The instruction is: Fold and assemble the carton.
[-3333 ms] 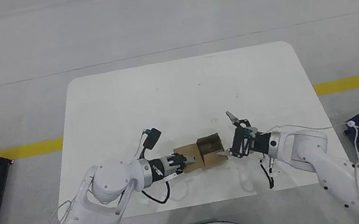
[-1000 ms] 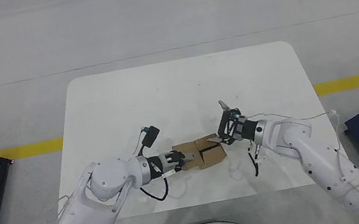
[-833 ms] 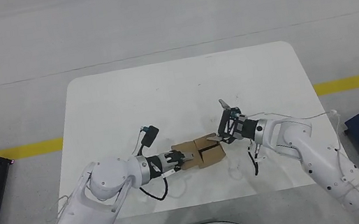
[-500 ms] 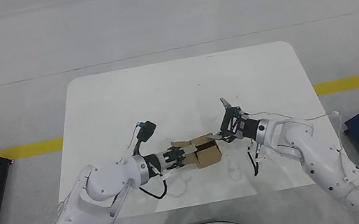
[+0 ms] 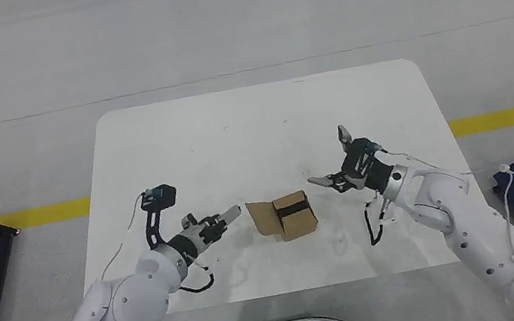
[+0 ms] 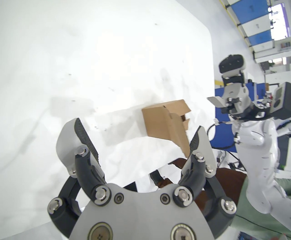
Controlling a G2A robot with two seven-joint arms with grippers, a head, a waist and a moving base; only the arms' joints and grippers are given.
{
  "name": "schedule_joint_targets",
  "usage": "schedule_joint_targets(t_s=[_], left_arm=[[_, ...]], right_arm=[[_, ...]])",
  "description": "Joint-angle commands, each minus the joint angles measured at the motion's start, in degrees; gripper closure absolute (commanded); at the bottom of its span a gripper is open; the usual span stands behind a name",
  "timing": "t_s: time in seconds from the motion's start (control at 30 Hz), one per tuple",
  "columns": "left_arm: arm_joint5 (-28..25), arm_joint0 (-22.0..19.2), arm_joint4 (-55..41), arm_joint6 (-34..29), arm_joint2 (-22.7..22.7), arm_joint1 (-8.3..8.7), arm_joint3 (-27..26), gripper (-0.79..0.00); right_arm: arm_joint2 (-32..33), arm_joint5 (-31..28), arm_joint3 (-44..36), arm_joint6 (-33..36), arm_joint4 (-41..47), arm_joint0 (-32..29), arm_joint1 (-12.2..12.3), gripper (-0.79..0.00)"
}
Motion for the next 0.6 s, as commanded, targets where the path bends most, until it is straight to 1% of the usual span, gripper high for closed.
schedule_joint_targets(t_s=[0.0,0.07,0.17,0.3,0.43,0.57], left_arm=[[0.5,1.8,1.8,1.0,-0.5,0.10,0.0,-0.785],[0.7,2.3,3.0,1.8,-0.5,0.10,0.7,-0.785],[1.3,1.4,6.5,1.7,1.6,0.03,2.0,-0.785],[1.8,-2.1,9.2,1.2,5.7,-0.44,4.4,-0.785],[0.2,-6.2,6.9,-0.3,9.7,-1.19,6.4,-0.785],[-1.1,-9.5,5.2,-1.1,12.3,-1.81,8.3,-0.785]], right_arm=[[0.6,0.4,0.3,0.1,0.6,-0.3,0.0,-0.785],[0.8,1.0,0.6,0.7,0.7,-0.6,0.0,-0.785],[0.6,1.8,0.9,1.7,-0.5,-0.8,-0.1,-0.785],[0.0,2.7,1.9,2.5,-2.2,-1.1,-0.3,-0.785],[-0.6,3.3,2.2,4.0,-3.4,-1.9,-0.4,-0.785],[-1.7,3.5,2.3,5.4,-4.6,-1.8,-0.6,-0.785]])
